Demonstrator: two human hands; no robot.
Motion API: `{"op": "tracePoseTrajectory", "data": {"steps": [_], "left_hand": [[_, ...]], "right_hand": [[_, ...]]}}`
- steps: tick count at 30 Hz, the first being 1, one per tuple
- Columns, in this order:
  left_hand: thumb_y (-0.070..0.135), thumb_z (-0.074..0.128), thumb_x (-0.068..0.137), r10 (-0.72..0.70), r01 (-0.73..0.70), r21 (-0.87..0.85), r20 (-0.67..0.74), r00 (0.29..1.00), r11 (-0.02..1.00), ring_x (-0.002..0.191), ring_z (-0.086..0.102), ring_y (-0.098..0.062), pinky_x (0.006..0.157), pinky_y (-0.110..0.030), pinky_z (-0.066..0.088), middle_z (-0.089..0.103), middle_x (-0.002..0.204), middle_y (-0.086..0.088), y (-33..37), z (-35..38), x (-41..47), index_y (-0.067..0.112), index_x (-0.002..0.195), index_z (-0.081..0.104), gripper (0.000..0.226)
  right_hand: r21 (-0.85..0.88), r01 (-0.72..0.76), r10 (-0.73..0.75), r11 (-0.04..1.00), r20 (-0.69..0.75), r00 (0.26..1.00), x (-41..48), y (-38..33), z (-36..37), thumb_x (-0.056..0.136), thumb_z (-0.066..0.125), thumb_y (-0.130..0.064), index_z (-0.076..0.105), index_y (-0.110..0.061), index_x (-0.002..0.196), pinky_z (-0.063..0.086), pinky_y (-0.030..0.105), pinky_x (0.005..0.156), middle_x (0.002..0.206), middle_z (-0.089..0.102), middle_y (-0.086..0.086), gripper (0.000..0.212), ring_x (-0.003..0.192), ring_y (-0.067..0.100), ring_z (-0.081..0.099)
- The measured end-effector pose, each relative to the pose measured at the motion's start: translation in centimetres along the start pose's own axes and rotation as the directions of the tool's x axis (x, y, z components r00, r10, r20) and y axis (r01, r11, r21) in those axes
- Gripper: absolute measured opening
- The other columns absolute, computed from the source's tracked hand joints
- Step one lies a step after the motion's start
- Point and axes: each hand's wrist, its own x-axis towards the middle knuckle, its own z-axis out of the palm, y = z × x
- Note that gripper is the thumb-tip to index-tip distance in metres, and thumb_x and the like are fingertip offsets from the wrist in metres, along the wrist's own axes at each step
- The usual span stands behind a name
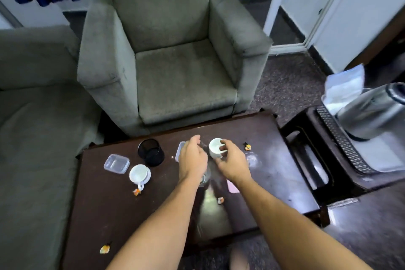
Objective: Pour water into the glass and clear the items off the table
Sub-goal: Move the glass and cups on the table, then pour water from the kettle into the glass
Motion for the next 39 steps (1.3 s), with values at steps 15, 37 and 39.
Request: {"op": "tracePoseTrajectory", "data": {"steps": [15,37,39], "left_hand": [[0.022,0.044,0.101,0.421,-0.415,-0.068,0.149,0.895,0.907,0.123,0.058,-0.027,0.1,-0.033,0.044,0.066,0.131,-0.005,24.8,7.7,-7.2,0.02,0.131,0.061,0.035],[0.031,0.042,0.101,0.082,-0.038,-0.267,0.156,0.984,0.963,0.139,0.043,-0.023,0.115,-0.035,0.033,0.044,0.151,-0.003,38.5,41.1,-9.2,0.017,0.15,0.04,0.05],[0.031,0.041,0.101,0.025,0.006,-0.259,0.116,0.993,0.966,0.141,0.04,-0.026,0.115,-0.037,0.032,0.04,0.155,-0.005,38.3,42.2,-8.2,0.017,0.153,0.036,0.053]], "right_hand": [[0.029,-0.054,0.061,0.998,-0.51,0.858,-4.2,0.7,-27.2,0.093,0.058,-0.028,0.073,-0.022,0.093,0.043,0.026,0.077,0.092,0.076,-0.002,0.016,0.09,0.017,0.066],[0.055,-0.083,0.099,0.995,-0.623,0.776,7.7,28.6,-50.8,0.092,0.058,-0.021,0.062,-0.014,0.12,0.043,0.033,0.098,0.119,0.058,0.009,0.029,0.111,0.024,0.056],[0.072,-0.073,0.102,0.995,-0.647,0.755,9.3,29.5,-51.5,0.093,0.057,-0.025,0.057,-0.015,0.128,0.039,0.031,0.1,0.128,0.053,0.007,0.037,0.119,0.022,0.052]]}}
